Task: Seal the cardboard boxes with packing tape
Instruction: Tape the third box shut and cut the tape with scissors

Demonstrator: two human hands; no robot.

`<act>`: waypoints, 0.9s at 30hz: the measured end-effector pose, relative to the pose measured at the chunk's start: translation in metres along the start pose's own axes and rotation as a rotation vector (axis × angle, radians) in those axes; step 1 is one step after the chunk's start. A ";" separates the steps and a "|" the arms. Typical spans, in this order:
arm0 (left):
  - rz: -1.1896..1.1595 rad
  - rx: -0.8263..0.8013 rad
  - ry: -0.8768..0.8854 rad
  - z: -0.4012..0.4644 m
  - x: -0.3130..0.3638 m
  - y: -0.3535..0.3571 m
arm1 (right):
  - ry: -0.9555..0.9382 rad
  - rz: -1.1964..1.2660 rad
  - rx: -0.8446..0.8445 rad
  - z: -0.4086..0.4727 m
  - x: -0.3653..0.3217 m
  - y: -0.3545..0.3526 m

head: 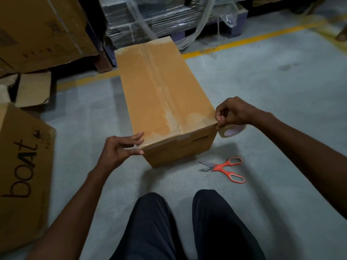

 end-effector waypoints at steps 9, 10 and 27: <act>0.996 -0.309 -0.037 0.077 0.060 0.008 | 0.123 0.389 0.336 -0.049 0.026 -0.001; 1.108 -0.305 -0.063 0.093 0.071 0.016 | 0.136 0.437 0.398 -0.056 0.028 -0.001; 1.109 -0.611 -0.124 0.185 0.139 0.289 | 0.692 1.475 1.136 -0.076 0.085 0.121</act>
Point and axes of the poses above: each hand's wrist, its own z-axis towards the middle knuckle, its own y-axis out of the palm, x = y × z, the point moved 9 cm from there along z, towards the middle knuckle, and after that the axes turned 14 degrees about -y, right-handed, at the moved point
